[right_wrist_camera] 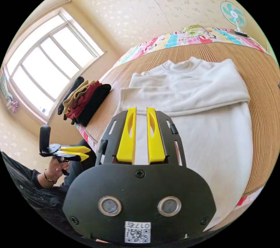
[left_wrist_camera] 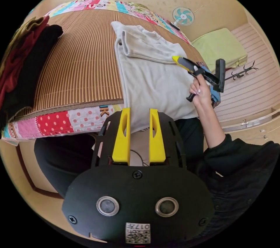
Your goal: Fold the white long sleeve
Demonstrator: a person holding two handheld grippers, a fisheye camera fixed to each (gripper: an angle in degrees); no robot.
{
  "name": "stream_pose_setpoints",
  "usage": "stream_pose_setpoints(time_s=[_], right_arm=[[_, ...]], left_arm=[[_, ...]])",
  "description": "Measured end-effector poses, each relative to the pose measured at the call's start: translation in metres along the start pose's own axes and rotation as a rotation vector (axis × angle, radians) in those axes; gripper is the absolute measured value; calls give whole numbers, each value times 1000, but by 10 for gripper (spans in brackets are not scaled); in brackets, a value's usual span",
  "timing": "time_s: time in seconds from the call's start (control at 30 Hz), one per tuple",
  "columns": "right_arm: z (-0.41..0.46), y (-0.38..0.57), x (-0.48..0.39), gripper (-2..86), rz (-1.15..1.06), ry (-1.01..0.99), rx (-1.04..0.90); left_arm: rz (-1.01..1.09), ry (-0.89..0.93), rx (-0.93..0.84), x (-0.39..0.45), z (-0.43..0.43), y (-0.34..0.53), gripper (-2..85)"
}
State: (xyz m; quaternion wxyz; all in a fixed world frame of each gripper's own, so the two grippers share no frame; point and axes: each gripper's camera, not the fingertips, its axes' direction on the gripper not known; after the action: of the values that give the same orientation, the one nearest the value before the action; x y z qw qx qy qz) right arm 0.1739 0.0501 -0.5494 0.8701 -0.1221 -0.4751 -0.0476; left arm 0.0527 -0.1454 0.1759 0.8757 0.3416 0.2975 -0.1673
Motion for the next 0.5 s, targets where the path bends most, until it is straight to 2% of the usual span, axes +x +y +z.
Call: stream_pose_setpoints(time_s=[0.2, 0.3, 0.37, 0.5], right_arm=[[-100, 128, 75, 120, 284, 235, 17], [-147, 175, 122, 142, 470, 245, -13], [-157, 196, 146, 151, 530, 197, -54], [-140, 218, 180, 160, 564, -80, -89]], left_arm=[[-20, 26, -8, -38, -9, 12, 126], [-20, 86, -71, -55, -7, 24, 142], [-5, 158, -164, -67, 6, 29, 159], [50, 175, -180, -77, 14, 24, 167]])
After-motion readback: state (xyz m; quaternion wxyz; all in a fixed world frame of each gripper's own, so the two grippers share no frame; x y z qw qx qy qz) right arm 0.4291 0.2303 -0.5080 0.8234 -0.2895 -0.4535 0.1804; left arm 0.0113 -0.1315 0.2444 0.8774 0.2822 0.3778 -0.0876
